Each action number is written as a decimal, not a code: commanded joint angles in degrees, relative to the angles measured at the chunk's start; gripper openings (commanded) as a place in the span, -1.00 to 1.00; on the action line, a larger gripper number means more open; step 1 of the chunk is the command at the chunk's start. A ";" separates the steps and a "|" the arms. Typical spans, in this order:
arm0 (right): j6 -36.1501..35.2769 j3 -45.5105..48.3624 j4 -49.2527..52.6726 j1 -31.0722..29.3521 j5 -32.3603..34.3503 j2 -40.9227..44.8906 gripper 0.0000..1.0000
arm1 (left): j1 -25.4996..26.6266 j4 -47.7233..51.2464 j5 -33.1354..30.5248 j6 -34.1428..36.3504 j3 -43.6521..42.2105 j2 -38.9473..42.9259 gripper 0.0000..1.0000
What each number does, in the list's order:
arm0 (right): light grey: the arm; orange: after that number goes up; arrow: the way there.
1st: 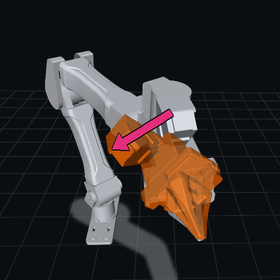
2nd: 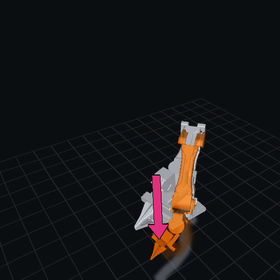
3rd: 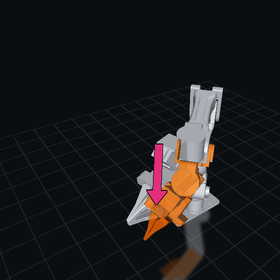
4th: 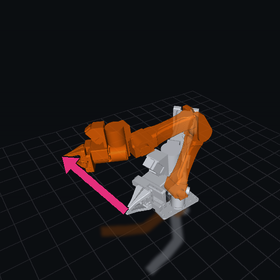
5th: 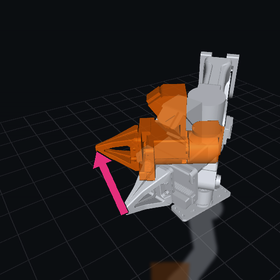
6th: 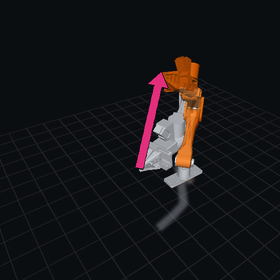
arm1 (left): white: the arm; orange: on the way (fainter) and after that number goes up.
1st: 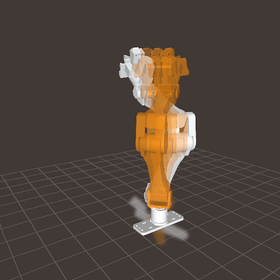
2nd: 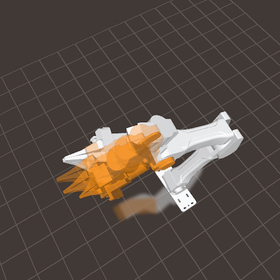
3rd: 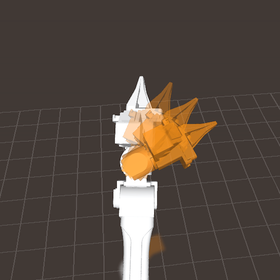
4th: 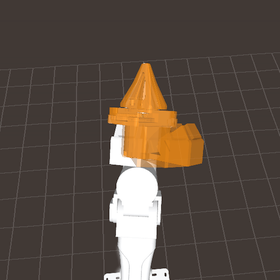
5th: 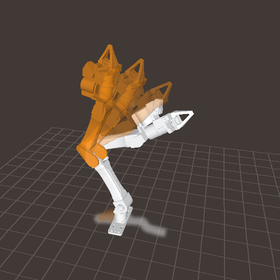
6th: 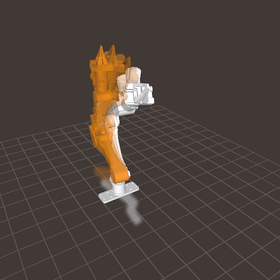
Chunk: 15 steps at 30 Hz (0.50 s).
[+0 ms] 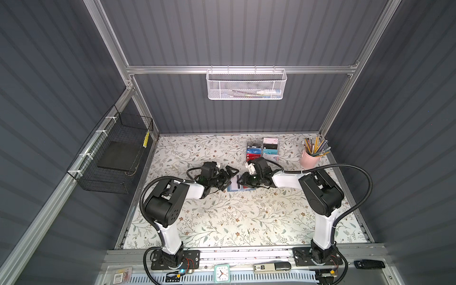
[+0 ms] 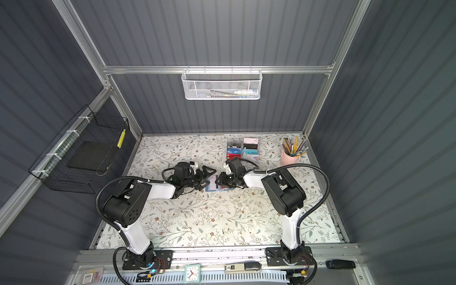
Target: Take the credit cards out of the card holder
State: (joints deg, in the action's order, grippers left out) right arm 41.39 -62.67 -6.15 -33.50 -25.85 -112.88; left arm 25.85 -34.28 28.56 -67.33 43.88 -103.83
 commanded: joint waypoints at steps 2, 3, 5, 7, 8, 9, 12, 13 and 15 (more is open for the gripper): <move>0.01 0.62 0.17 0.28 -0.79 -1.12 -0.34 | 0.30 -0.17 -0.08 0.80 -0.71 -1.07 0.99; 0.03 0.67 0.01 0.28 -1.00 -1.20 -0.35 | 0.34 -0.60 -0.01 0.78 -1.02 -1.37 1.00; 0.26 0.88 -0.83 0.28 -1.63 -1.24 -0.36 | 0.34 -1.12 -0.04 0.49 -1.38 -1.69 0.99; 0.45 0.98 -1.36 0.30 -2.16 -1.46 -0.38 | 0.33 -1.24 -0.15 0.75 -1.91 -1.59 0.99; 0.54 1.06 -1.63 0.33 -2.47 -1.49 -0.38 | 0.32 -1.23 -0.26 0.90 -2.20 -1.53 0.99; 0.67 1.15 -1.96 0.35 -2.67 -1.65 -0.38 | 0.26 -1.14 -0.33 0.98 -2.40 -1.47 0.99; 0.85 1.00 -2.28 0.35 -3.09 -2.21 -0.40 | 0.13 -1.23 -0.26 1.38 -3.17 -1.41 0.99; 0.53 0.77 -1.77 0.35 -2.76 -2.44 -0.40 | 0.08 -1.27 -0.18 1.44 -3.59 -1.40 0.99; -0.18 0.45 -0.30 0.30 -1.51 -2.36 -0.41 | -0.18 -1.61 -0.25 1.48 -4.41 -1.37 0.99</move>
State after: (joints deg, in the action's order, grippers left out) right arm 41.95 -62.15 -7.66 -33.15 -27.49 -113.54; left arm 25.80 -38.37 28.58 -67.09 41.67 -104.07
